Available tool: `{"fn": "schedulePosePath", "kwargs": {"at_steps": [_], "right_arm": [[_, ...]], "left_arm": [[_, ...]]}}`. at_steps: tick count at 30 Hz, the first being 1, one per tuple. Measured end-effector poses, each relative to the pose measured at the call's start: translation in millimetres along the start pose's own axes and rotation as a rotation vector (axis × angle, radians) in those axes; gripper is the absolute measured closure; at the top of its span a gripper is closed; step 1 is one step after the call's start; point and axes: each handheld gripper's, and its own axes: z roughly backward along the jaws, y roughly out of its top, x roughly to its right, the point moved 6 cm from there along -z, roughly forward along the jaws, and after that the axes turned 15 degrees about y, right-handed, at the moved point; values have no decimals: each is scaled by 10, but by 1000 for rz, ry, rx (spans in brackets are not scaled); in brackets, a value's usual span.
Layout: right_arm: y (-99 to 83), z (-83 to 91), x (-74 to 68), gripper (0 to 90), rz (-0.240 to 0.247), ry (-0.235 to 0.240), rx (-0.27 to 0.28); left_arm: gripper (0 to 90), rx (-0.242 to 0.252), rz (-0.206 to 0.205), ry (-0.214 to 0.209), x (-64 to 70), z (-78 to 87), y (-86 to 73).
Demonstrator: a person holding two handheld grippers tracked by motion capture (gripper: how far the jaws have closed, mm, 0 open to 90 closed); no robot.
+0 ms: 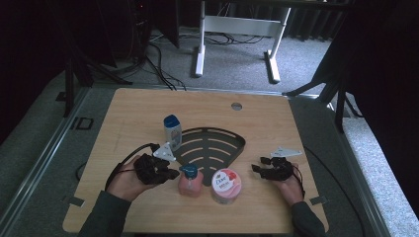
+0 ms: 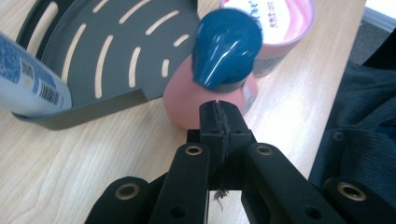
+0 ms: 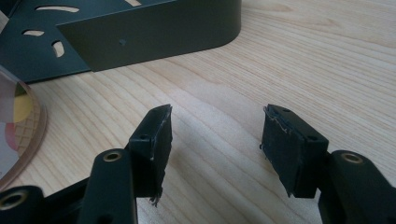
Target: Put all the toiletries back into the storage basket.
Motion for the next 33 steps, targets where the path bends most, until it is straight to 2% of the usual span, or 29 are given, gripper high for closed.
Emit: {"fn": "schedulePosePath", "kwargs": {"at_steps": [5,14,18,21,25,30,33], "right_arm": [[0,0,-1,425,1,-2,-1],[0,0,0,425,0,0,-1],[0,0,-1,425,1,-2,-1],[0,0,1,425,0,1,0],[0,0,-1,425,0,-1,-1],[0,1,1,425,-1,1,0],[0,0,-1,425,0,0,-1]], "left_arm": [[900,4,-17,9,9,12,28],[900,3,-4,15,-14,-6,48],[900,0,-35,-2,34,8,38],[900,16,-46,-14,57,34,45],[900,19,-19,-7,-1,25,56],[899,16,-23,1,-31,21,62],[899,6,-12,16,-64,10,62]]}}
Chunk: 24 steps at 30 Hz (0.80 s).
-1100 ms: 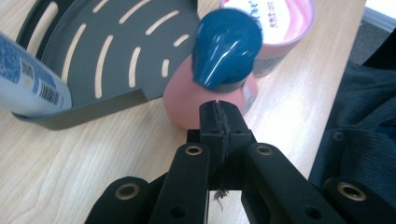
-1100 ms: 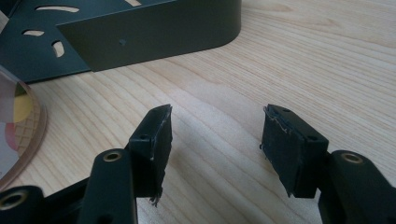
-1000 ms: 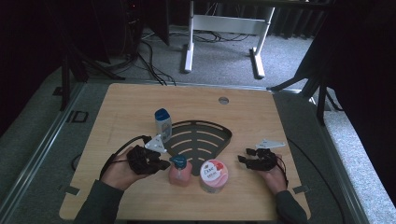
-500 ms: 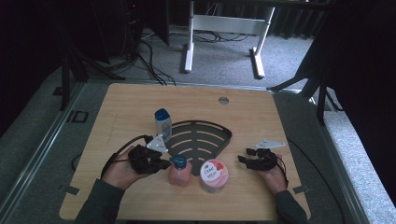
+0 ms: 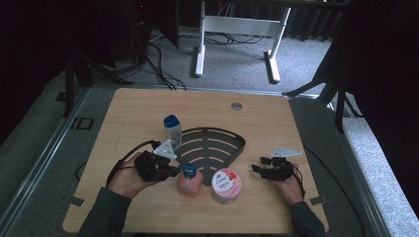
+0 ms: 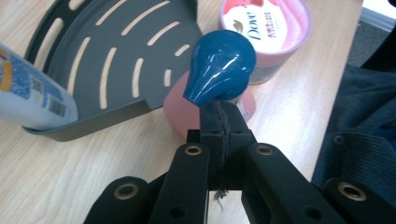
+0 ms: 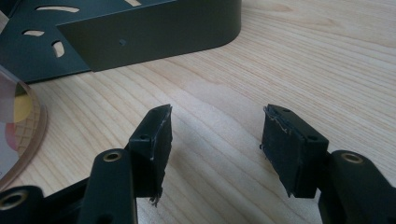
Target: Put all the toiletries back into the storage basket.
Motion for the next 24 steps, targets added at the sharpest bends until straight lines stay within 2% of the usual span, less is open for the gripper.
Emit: {"fn": "schedulePosePath", "kwargs": {"at_steps": [5,15,24], "right_arm": [[0,0,0,425,1,0,0],[0,0,1,425,0,0,0],[0,0,1,425,0,1,0]], "left_arm": [[898,-14,19,29,-68,-56,1],[896,-17,56,39,-135,-111,32],[866,-22,65,46,-150,-167,29]]}}
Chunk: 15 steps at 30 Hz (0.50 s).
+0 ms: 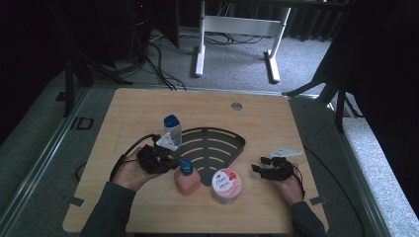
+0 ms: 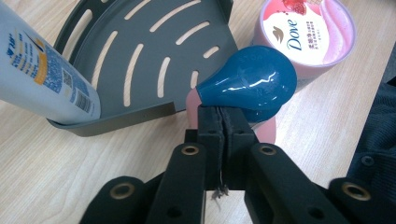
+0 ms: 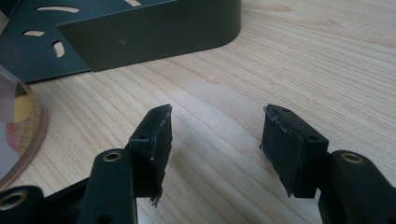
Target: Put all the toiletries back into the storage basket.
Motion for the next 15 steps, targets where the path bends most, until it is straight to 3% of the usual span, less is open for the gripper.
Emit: {"fn": "schedulePosePath", "kwargs": {"at_steps": [6,15], "right_arm": [[0,0,-1,425,1,-1,-1],[0,-1,-2,425,0,-1,-1]], "left_arm": [[752,-11,-4,31,46,15,-83],[594,-3,34,15,109,20,-132]]}}
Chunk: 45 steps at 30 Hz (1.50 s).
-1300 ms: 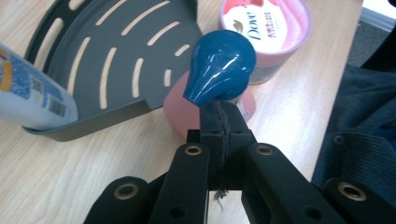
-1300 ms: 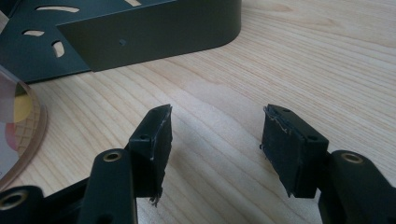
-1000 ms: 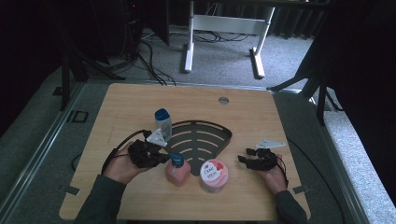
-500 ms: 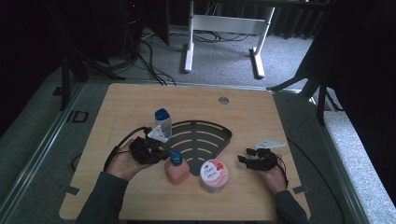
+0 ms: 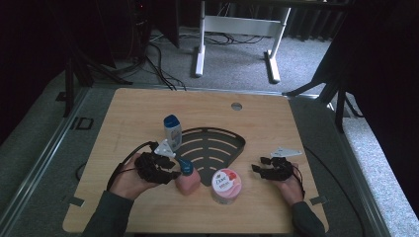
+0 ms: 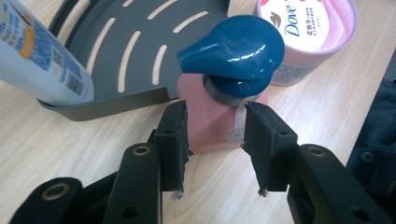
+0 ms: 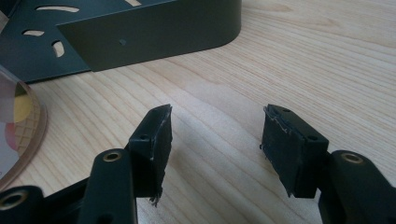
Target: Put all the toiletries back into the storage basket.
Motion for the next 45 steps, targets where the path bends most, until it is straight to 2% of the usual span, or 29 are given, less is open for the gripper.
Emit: {"fn": "schedulePosePath", "kwargs": {"at_steps": [3,13,27,40,42,45], "right_arm": [[0,0,0,424,0,0,0],[0,0,1,424,1,-1,0],[0,0,1,421,0,2,1],[0,0,2,421,0,4,1],[0,1,2,420,-1,5,1],[0,0,2,420,-1,5,1]], "left_arm": [[549,11,16,-8,25,-29,11],[467,20,17,-7,94,-108,69],[385,31,-3,-2,195,-241,157],[379,50,0,9,207,-315,212],[409,50,0,18,193,-311,212],[460,58,22,4,170,-287,212]]}}
